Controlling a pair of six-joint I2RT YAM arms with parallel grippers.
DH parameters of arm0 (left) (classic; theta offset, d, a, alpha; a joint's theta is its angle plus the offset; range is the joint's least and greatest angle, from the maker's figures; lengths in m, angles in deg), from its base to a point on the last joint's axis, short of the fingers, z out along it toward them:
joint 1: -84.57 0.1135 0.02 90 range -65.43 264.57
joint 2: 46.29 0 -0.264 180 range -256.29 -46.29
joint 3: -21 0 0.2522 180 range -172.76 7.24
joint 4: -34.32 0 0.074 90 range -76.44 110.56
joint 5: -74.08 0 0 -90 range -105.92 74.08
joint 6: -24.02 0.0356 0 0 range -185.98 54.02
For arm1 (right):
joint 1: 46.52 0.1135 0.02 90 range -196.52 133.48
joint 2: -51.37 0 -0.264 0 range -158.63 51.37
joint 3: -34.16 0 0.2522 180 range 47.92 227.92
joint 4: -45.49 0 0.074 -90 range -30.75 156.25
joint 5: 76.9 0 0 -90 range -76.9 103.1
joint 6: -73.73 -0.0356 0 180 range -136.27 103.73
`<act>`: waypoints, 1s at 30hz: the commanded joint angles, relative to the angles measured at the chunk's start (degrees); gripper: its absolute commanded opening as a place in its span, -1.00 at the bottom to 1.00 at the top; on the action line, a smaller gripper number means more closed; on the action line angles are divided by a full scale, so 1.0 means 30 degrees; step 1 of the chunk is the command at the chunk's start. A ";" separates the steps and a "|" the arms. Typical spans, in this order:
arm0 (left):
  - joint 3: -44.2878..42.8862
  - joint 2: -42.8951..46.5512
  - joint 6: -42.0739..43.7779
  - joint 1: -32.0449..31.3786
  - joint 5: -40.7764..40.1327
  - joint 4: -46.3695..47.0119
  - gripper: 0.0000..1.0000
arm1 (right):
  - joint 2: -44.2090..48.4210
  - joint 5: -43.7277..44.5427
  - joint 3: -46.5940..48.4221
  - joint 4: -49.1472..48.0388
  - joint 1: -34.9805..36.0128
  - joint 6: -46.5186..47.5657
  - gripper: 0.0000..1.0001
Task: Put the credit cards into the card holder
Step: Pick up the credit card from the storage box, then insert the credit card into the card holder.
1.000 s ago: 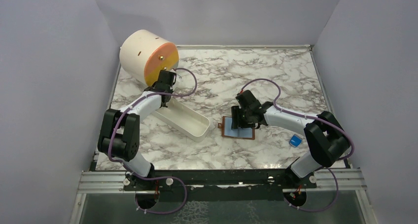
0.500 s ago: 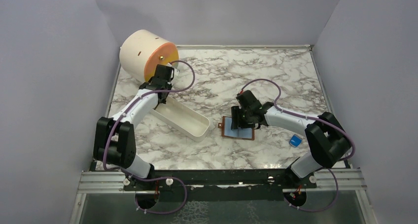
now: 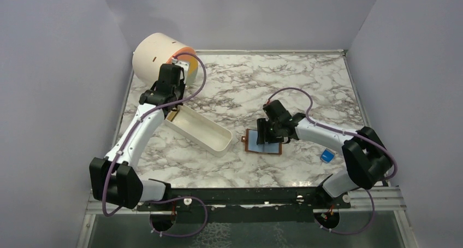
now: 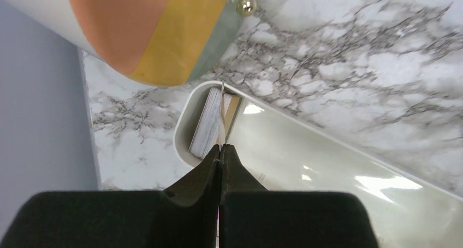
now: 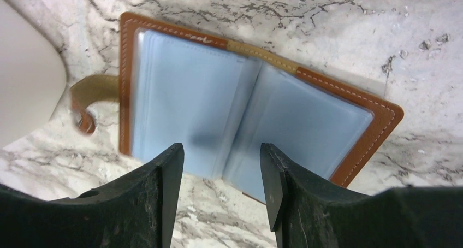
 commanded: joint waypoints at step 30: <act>0.2515 -0.3130 -1.6456 -0.8093 1.4616 1.0197 -1.00 | 0.1710 0.3193 0.0543 0.2972 -0.0411 0.0320 -0.42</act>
